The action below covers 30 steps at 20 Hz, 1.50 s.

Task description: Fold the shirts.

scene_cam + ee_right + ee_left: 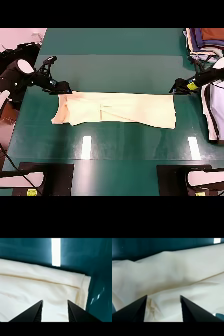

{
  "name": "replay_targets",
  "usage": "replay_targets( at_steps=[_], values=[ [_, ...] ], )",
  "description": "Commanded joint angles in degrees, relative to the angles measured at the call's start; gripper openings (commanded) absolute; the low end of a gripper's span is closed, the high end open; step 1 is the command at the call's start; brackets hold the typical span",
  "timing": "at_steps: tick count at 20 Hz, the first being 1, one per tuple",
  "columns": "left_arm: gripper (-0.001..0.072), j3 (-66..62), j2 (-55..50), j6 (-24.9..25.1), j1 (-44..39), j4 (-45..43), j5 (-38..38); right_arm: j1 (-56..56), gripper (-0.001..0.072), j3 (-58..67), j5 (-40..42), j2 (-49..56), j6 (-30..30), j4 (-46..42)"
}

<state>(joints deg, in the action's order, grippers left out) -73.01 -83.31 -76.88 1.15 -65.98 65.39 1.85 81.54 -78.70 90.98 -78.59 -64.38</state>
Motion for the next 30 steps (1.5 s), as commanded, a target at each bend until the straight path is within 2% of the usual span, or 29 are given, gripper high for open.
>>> replay_targets(
  at_steps=[1,3,4,5,6,9,13,14,17,18,25,30],
  values=[
    [0.0484,-3.8,-0.2,-0.3,0.1,0.8,6.7,5.1,0.037,-4.1,-2.2,-2.1,3.7,3.3],
    [0.0482,-3.8,0.0,-0.9,-0.1,3.2,6.7,9.3,0.0394,-10.4,-1.4,-5.1,5.3,3.4],
    [0.0274,-3.8,0.0,-0.8,-0.5,4.5,6.6,11.3,0.0492,-13.4,-0.6,-6.1,5.4,3.6],
    [0.0033,-3.8,0.0,-0.4,-1.1,5.4,6.1,13.3,0.0564,-16.4,-0.3,-6.6,6.0,4.7],
    [0.0036,-3.8,0.0,-0.7,-2.3,6.0,4.5,15.3,0.0583,-18.8,-0.5,-6.3,7.6,7.3],
    [0.0035,-3.8,0.0,-0.8,-7.0,8.2,0.2,17.3,0.0582,-24.3,-0.1,-3.7,12.8,15.1],
    [0.0026,-3.8,-0.8,-5.0,-14.6,8.2,-6.2,13.1,0.0568,-25.7,1.5,0.8,15.3,20.2],
    [0.0026,-3.8,-1.5,-5.9,-16.4,8.2,-7.6,11.6,0.0526,-24.8,1.6,1.6,15.3,20.2],
    [0.0026,-4.7,-4.8,-6.9,-21.3,8.2,-9.3,8.2,0.0043,-21.1,1.6,2.0,16.2,20.0],
    [0.0026,-5.8,-6.4,-6.9,-22.8,8.2,-9.6,7.7,0.0014,-19.5,1.6,1.3,16.3,19.9],
    [0.0025,-15.3,-19.1,-7.1,-30.5,10.3,-9.2,3.2,0.0014,-6.1,-0.5,-10.6,9.3,25.9],
    [0.0026,-16.9,-22.4,-7.1,-32.6,12.2,-10.1,-5.1,0.0014,5.9,-1.4,-11.7,5.2,25.9]
  ],
)
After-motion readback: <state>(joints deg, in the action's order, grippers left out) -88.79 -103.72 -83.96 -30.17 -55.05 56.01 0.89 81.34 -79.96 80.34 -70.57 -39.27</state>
